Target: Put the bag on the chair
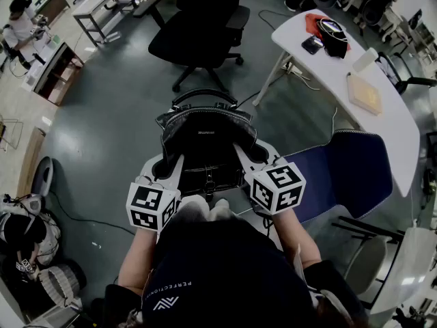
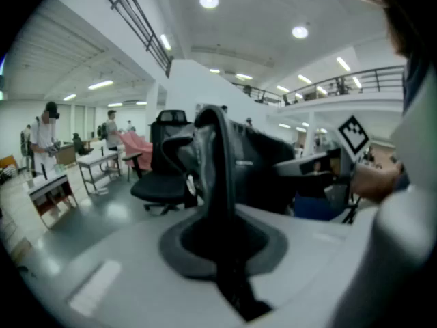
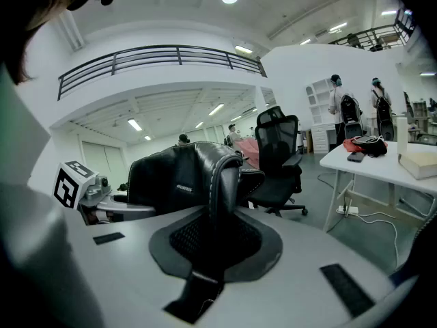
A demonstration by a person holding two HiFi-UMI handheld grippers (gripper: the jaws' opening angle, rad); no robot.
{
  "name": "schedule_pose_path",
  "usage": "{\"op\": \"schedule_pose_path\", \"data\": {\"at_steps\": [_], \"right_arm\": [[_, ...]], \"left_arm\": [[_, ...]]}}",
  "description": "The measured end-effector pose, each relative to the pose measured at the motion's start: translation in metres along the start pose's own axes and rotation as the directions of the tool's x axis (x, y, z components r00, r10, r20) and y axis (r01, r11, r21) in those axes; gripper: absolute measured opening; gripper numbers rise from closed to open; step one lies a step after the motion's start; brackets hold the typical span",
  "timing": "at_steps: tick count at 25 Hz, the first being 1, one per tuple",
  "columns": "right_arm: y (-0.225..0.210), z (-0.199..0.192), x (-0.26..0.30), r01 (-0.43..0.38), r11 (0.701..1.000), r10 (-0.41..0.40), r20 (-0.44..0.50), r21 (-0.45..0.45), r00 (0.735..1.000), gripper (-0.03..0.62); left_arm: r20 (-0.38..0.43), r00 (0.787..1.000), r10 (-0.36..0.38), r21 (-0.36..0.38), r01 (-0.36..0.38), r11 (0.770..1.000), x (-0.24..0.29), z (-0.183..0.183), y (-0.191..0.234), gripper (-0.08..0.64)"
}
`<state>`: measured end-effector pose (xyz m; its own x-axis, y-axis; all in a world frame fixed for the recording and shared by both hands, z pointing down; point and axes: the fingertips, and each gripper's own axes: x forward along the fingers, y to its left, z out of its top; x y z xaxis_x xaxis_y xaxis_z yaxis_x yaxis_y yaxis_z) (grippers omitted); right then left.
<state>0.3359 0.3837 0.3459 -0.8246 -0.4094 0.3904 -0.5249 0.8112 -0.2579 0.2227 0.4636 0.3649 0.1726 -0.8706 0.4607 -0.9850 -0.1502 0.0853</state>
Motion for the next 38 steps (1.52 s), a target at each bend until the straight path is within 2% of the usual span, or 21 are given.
{"op": "schedule_pose_path", "data": {"at_steps": [6, 13, 25, 38], "right_arm": [[0.005, -0.001, 0.019, 0.001, 0.999, 0.0, -0.014, 0.036, 1.0, 0.041], [0.02, 0.01, 0.055, 0.018, 0.999, -0.017, -0.032, 0.041, 0.999, 0.041], [0.037, 0.018, 0.113, 0.047, 0.997, -0.044, -0.062, 0.061, 0.997, 0.043], [0.046, 0.031, 0.174, 0.041, 0.997, -0.036, -0.069, 0.071, 0.997, 0.043]], "left_arm": [[-0.012, 1.0, -0.021, -0.007, 0.021, 1.0, 0.004, -0.004, 0.02, 0.031], [0.004, 1.0, -0.029, -0.033, 0.029, 0.999, 0.008, -0.003, 0.064, 0.031], [-0.001, 0.994, -0.108, -0.033, 0.108, 0.994, 0.021, -0.004, 0.128, 0.031], [-0.019, 0.995, -0.102, -0.003, 0.102, 0.995, 0.034, 0.001, 0.19, 0.032]]}}
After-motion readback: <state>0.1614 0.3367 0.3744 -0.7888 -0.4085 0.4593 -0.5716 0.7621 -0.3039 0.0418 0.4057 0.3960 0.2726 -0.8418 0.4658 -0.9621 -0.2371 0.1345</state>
